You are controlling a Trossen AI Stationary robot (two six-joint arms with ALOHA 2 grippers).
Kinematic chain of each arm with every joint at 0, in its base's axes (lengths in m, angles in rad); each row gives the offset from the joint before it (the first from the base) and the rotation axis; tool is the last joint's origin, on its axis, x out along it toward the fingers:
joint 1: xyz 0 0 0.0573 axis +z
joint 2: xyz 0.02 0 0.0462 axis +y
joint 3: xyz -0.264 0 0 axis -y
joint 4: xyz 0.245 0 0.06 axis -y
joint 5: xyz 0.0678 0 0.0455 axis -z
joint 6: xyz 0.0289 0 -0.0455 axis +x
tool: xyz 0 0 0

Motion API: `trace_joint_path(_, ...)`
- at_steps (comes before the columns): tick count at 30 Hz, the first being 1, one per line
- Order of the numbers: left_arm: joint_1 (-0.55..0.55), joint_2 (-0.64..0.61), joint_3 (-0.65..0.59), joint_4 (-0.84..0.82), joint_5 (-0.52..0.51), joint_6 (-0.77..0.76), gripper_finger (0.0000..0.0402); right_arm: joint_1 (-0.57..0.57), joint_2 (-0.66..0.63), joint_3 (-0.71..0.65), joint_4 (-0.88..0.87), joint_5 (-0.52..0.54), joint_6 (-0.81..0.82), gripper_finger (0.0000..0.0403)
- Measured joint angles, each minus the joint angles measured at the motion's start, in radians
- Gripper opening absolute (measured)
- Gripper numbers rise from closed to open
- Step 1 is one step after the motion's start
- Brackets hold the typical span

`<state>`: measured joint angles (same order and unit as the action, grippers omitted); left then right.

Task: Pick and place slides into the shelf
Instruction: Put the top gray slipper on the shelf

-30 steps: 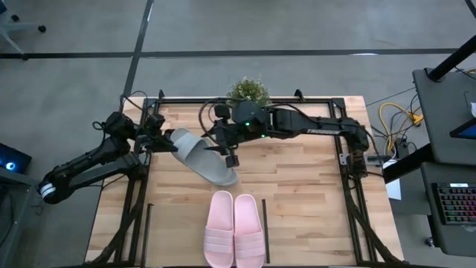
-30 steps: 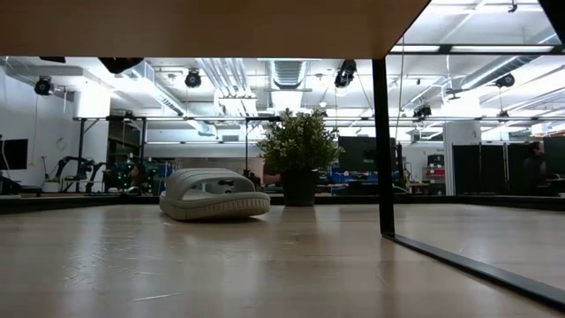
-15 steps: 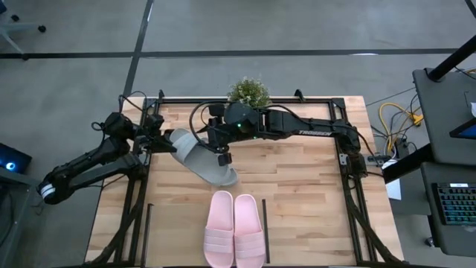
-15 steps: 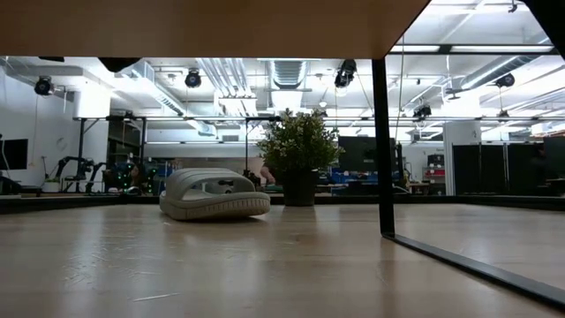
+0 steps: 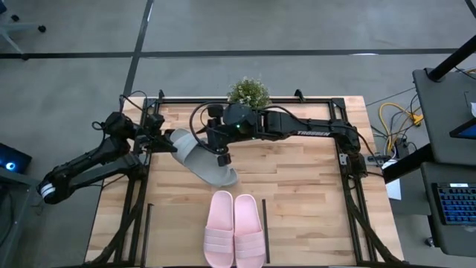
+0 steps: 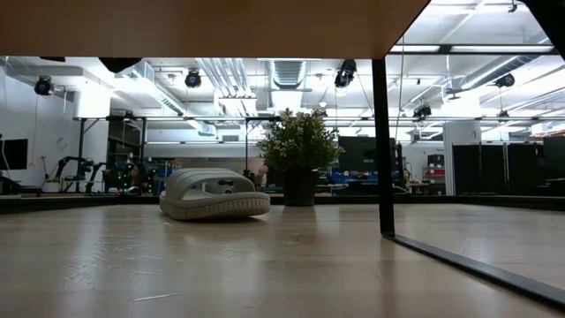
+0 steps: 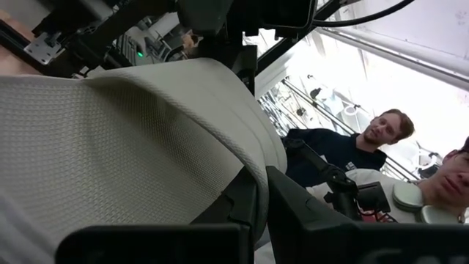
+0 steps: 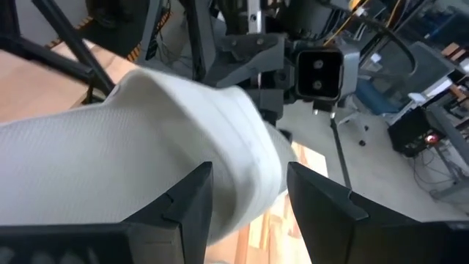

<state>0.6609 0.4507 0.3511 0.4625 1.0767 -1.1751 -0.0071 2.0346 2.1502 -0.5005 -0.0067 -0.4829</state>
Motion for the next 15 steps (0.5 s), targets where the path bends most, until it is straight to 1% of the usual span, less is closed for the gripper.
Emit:
trace_joint_path(6,0.0,-0.001,0.0,0.001,-0.004,0.0,0.0,-0.001,0.0,-0.023,0.048,0.0,-0.015,0.0157)
trace_joint_path(15,0.0,-0.002,0.0,-0.001,-0.008,0.001,0.0,-0.007,0.0,-0.047,0.042,0.0,-0.004,0.0108)
